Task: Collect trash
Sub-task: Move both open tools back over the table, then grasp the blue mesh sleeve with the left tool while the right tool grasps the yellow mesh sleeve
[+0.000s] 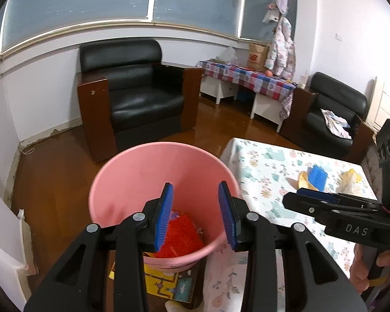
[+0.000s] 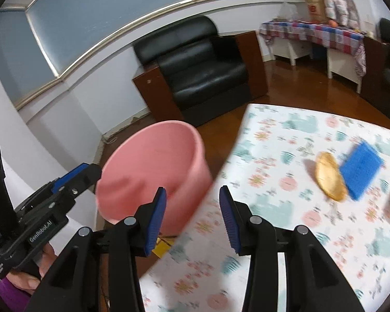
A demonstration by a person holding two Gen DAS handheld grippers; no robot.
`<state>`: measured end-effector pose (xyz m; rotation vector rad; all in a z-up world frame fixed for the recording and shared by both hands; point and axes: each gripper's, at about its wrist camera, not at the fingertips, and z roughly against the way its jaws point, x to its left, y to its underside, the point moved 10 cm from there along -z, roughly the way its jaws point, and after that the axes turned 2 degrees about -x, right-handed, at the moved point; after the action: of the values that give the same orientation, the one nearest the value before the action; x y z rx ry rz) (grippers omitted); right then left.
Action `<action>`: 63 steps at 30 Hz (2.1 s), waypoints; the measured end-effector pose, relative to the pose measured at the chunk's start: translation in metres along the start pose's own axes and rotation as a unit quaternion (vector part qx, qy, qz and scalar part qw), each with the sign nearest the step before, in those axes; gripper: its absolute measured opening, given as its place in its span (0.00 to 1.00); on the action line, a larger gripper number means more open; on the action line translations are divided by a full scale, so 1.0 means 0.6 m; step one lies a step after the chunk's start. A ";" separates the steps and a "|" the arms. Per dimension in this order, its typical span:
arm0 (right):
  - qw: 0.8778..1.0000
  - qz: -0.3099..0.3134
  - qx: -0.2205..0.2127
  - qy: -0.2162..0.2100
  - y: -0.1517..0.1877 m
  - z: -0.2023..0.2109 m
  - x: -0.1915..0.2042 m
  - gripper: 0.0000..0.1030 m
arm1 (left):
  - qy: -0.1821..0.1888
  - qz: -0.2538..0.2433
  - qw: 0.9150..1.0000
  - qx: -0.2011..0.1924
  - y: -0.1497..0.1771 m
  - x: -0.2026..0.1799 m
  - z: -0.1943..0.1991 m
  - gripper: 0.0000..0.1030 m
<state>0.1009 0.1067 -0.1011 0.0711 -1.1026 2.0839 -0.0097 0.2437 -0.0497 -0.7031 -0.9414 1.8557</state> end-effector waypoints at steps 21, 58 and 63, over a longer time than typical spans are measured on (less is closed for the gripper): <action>0.989 -0.094 -0.057 0.101 0.048 0.167 -0.213 0.41 | 0.074 -0.078 0.994 0.018 0.020 -0.188 -0.038 0.35; 0.955 -0.207 -0.099 0.187 0.058 0.277 -0.485 0.42 | 0.156 -0.229 0.954 0.112 0.098 -0.506 -0.273 0.35; 0.954 -0.217 -0.108 0.179 0.028 0.276 -0.517 0.43 | 0.153 -0.219 0.957 0.117 0.095 -0.503 -0.289 0.33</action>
<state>0.2623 -0.2048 -0.1254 -0.1554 -0.9791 1.5039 0.2261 0.0095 -0.1675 -0.5602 -0.6023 1.3887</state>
